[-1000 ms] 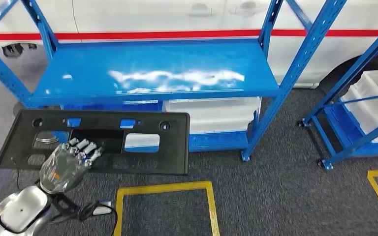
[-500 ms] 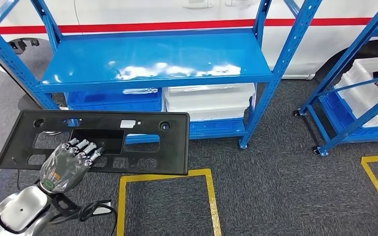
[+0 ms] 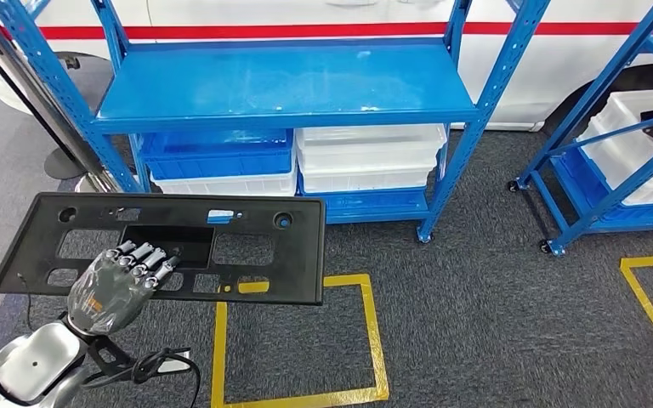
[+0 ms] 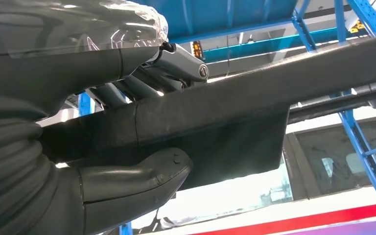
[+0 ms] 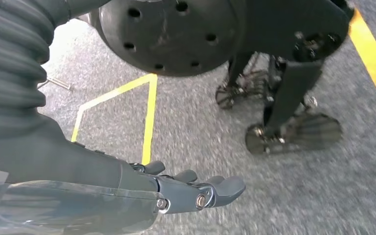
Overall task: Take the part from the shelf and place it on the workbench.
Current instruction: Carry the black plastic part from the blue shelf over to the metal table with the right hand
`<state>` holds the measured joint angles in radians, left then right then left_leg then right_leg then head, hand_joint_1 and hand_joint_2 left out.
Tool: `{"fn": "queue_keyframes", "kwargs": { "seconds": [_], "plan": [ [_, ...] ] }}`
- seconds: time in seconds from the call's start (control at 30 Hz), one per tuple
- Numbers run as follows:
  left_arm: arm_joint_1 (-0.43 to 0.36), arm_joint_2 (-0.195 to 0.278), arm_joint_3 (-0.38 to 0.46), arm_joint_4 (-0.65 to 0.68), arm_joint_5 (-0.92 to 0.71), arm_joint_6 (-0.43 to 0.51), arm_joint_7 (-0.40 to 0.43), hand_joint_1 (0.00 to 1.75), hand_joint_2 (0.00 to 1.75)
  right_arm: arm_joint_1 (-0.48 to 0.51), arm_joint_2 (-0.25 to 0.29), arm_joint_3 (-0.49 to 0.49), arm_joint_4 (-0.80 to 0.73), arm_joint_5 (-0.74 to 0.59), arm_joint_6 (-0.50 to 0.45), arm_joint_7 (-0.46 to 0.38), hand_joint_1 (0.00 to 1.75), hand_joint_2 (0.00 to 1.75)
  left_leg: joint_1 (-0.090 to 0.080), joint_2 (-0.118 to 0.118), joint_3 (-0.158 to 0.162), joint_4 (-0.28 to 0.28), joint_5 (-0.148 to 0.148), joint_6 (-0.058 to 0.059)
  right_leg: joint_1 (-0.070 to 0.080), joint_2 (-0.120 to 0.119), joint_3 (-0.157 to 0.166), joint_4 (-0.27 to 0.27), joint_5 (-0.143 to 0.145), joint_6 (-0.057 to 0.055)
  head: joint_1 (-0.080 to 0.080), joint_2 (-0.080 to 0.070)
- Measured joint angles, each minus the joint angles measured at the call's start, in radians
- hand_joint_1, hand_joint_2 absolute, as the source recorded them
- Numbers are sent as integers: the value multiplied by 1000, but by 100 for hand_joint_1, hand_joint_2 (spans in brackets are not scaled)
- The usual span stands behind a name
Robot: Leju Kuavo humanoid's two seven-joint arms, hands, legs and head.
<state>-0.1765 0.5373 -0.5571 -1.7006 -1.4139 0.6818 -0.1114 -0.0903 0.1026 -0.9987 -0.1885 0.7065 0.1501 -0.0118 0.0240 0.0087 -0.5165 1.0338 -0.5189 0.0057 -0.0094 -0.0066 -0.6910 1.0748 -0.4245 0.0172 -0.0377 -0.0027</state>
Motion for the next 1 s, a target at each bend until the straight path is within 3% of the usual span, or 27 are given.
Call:
{"fn": "queue_keyframes", "kwargs": {
  "seconds": [0.1, 0.13, 0.17, 0.2, 0.27, 0.33, 0.4, 0.47, 0.5, 0.53, 0.6, 0.63, 0.67, 0.7, 0.77, 0.8, 0.87, 0.93, 0.97, 1.0],
  "plan": [
    [-1, 0, -1, 1, 2, 0, -1, 175, 175, 1, 1, 0, 0, 4, 6, -1, 0, 175, -3, 3, -37, 1, 33, 15, -3, 2, -38, 156, -143, 11, 0, 0],
    [-1, 0, -1, 1, 3, 0, -1, 175, 175, 1, 1, 0, 0, 5, 7, -2, 0, 175, -5, 3, -52, 2, 44, 16, -3, 2, -45, 211, -164, 11, 0, 0],
    [0, 0, -1, 1, 3, 0, -1, 175, 175, 1, 1, 0, 0, 6, 7, -2, 0, 175, -8, 2, -65, 2, 54, 16, -2, 3, -41, 242, -161, 9, 0, 0],
    [0, 0, -1, 1, 4, 0, -1, 175, 175, 1, 1, 0, 0, 6, 7, -2, 0, 175, -10, 2, -78, 3, 64, 16, 0, 3, -20, 238, -140, 4, 0, 0],
    [0, 0, 0, 1, 4, 0, -1, 175, 175, 0, 0, 0, 0, 7, 7, -2, 0, 175, -15, 1, -97, 3, 80, 15, 8, 6, 68, 132, -92, -18, 0, 0],
    [0, 0, 0, 1, 4, 0, 0, 175, 175, -1, -3, 0, 0, 7, 7, -3, 0, 175, -16, 1, -108, 1, 95, 9, 18, 9, 159, -9, -91, -40, 0, 0],
    [-1, 0, 0, 1, 4, 0, 0, 175, 175, -2, -4, -1, 0, 8, 7, -3, 0, 175, -11, 3, -114, -6, 113, -4, 26, 11, 188, -72, -96, -47, 0, 0],
    [0, 1, -1, 2, 5, 0, 0, 175, 175, -3, -4, -1, 0, 8, 7, -3, 0, 175, -8, 2, -120, -15, 118, -16, 26, 9, 183, -91, -70, -53, 0, 0],
    [0, 1, -1, 2, 5, 0, 0, 175, 175, -4, -4, -1, 1, 8, 7, -3, 0, 175, -8, 0, -125, -5, 99, -20, 23, 6, 180, -102, -56, -58, 0, 0],
    [0, 1, 0, 3, 6, 0, 1, 175, 175, -4, -4, -1, 1, 8, 8, -3, 0, 175, -9, -1, -136, 27, 62, -23, 19, 3, 173, -111, -43, -62, 0, 0],
    [-1, 2, 1, 4, 8, 0, 1, 175, 175, -5, -4, -1, 1, 9, 8, -4, 0, 175, -8, -2, -163, 143, -31, -30, 18, 0, 149, -107, -27, -66, 0, 0],
    [0, 1, 2, 6, 9, -1, 1, 175, 175, -5, -4, -1, 1, 9, 8, -4, 0, 175, -6, -2, -173, 203, -59, -34, 17, -1, 134, -99, -22, -66, 0, 0],
    [1, 1, 2, 8, 10, -1, 0, 175, 175, -6, -4, -1, 1, 9, 8, -4, 0, 175, -5, -2, -171, 241, -63, -38, 16, -2, 118, -89, -17, -64, 0, 0],
    [1, 1, 2, 9, 11, -2, 0, 175, 175, -6, -4, -1, 1, 9, 9, -4, 0, 175, -3, -2, -157, 249, -47, -42, 14, -2, 101, -77, -13, -62, 0, 0],
    [-1, 1, 2, 11, 17, -7, -1, 175, 175, -7, -3, -1, 1, 9, 11, -4, 0, 175, 2, -2, -88, 167, 0, -51, 8, -2, 66, -48, -8, -55, 0, 0],
    [-3, 1, 2, 12, 21, -11, -2, 175, 175, -7, -3, -1, 1, 9, 11, -5, 0, 175, 1, -3, -48, 106, 6, -53, 7, -2, 50, -33, -5, -51, -1, 0],
    [-5, 1, 3, 14, 26, -18, -3, 175, 175, -8, -3, -2, 1, 9, 11, -5, 0, 175, -3, -6, -4, 27, -8, -47, 9, 0, 28, -15, 4, -39, 0, 0],
    [-5, 0, 4, 16, 29, -22, -4, 175, 175, -6, -3, -3, 1, 9, 11, -5, 0, 175, -4, -9, -9, 18, -6, -30, 13, 3, 19, -15, 22, -27, 0, 0],
    [-6, 0, 3, 17, 30, -24, -5, 175, 175, -6, -3, -4, 1, 9, 11, -5, 0, 175, -3, -6, -16, 16, 2, -22, 13, 4, 13, -13, 20, -21, 0, 0],
    [-7, 0, 3, 18, 32, -25, -5, 175, 175, -5, -4, -4, 1, 9, 11, -4, 0, 175, -1, -4, -26, 14, 11, -12, 11, 5, 6, -2, 2, -14, 0, 0]
  ]
}}
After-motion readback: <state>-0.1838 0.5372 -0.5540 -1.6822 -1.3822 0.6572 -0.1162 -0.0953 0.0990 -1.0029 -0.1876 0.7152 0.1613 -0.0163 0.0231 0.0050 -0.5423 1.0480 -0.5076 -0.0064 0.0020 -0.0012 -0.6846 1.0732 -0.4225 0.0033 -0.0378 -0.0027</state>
